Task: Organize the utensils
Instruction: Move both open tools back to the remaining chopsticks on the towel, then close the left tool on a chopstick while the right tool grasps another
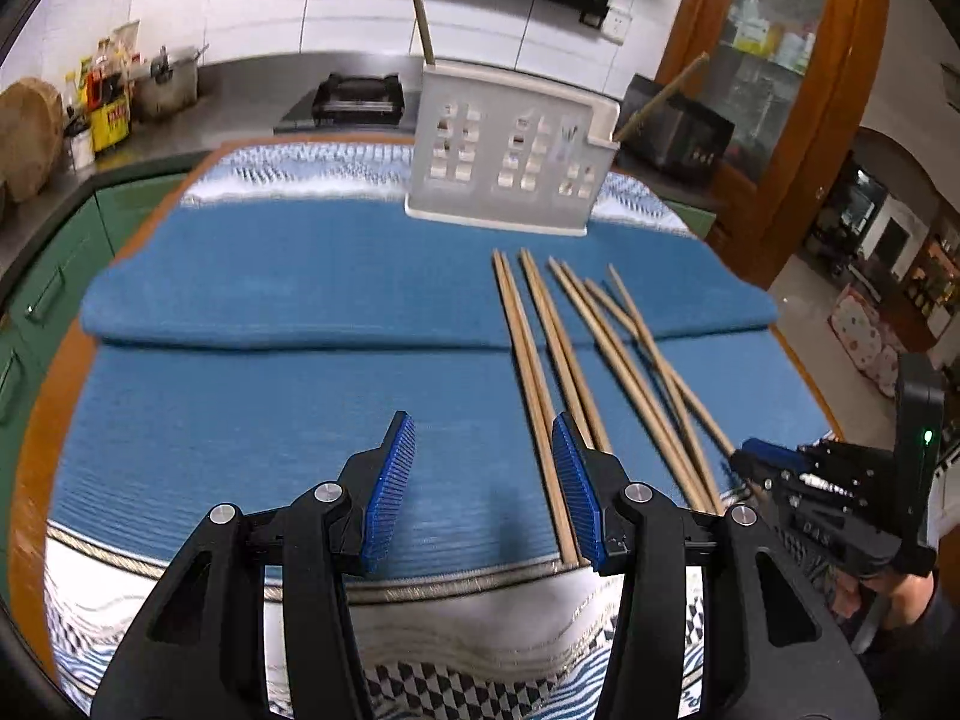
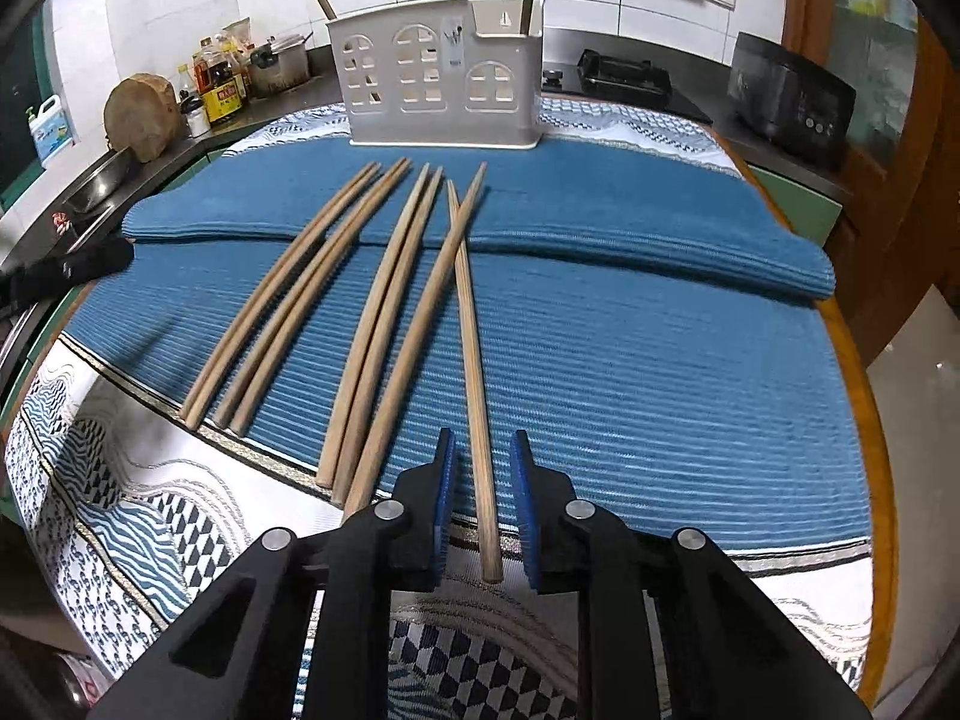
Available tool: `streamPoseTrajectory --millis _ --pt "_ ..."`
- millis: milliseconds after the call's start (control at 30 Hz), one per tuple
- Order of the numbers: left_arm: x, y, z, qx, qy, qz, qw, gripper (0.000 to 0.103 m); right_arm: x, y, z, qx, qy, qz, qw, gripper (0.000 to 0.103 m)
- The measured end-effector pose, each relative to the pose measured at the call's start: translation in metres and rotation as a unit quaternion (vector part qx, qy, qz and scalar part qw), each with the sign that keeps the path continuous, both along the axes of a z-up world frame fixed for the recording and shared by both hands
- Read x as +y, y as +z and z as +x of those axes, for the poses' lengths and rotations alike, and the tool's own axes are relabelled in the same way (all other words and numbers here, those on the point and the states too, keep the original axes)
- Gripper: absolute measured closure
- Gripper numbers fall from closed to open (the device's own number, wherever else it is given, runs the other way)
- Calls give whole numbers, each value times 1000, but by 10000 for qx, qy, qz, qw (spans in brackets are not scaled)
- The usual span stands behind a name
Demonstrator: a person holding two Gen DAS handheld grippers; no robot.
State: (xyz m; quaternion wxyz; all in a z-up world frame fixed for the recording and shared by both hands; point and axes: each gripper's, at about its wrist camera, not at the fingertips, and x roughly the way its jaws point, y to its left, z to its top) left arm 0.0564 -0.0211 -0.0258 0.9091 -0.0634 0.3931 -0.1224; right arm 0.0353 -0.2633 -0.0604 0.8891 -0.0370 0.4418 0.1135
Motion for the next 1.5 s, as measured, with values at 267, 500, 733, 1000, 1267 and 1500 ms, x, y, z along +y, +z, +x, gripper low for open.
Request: streamPoseTrajectory --millis 267,500,733,1000,1267,1500 --pt "-22 -19 8 165 -187 86 9997 61 0 -3 0 -24 -60 -56 10000 95" --pt "-38 -36 24 397 -171 170 9989 68 -1 -3 0 -27 -106 27 9999 95" --pt "-48 -42 30 454 -176 363 9982 68 -1 -3 0 -29 -114 49 9999 95" --pt "-52 -45 32 440 -167 531 9975 68 -2 -3 0 -43 -127 83 9999 95" --pt "-57 -45 30 412 -205 490 9977 74 -3 -3 1 -50 -131 116 9998 95" --pt "-48 -46 31 445 -72 336 9984 75 -4 -3 0 -53 -133 169 9998 95"
